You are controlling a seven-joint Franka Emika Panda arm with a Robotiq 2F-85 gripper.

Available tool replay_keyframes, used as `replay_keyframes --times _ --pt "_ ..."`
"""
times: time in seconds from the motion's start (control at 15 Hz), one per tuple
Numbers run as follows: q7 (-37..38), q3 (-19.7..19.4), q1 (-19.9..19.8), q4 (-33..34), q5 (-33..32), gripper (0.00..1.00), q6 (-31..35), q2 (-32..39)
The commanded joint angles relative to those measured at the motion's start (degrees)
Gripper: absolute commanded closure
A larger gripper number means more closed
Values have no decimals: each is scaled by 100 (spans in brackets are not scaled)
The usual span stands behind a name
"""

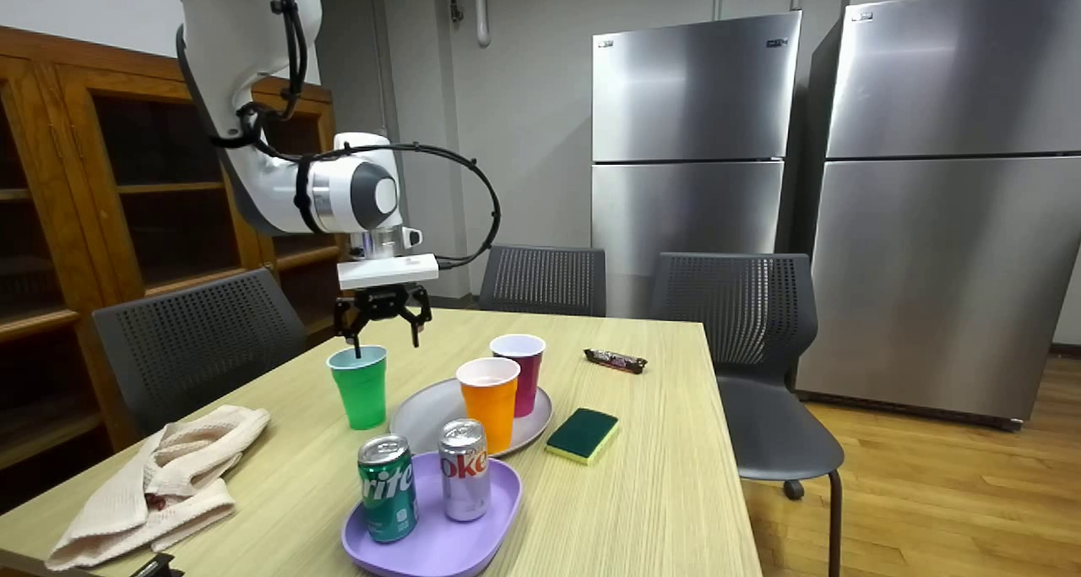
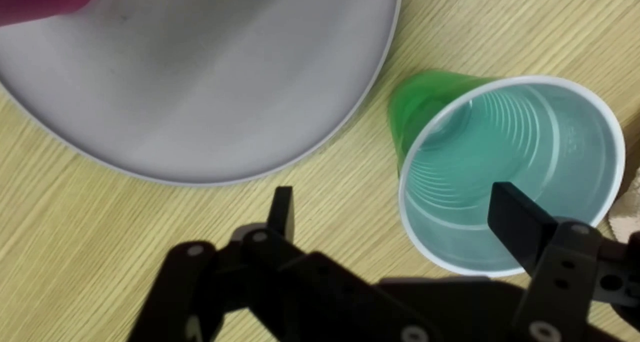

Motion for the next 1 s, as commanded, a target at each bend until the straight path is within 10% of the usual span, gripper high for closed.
replay_keyframes --times 0.0,0.27,0.33,0.93 --pt "293 -84 113 121 -220 0 121 140" --pt "374 -113 144 135 -299 0 191 220" --pt "376 -105 135 129 -305 25 232 226" --pt "427 -122 149 107 -382 89 403 235"
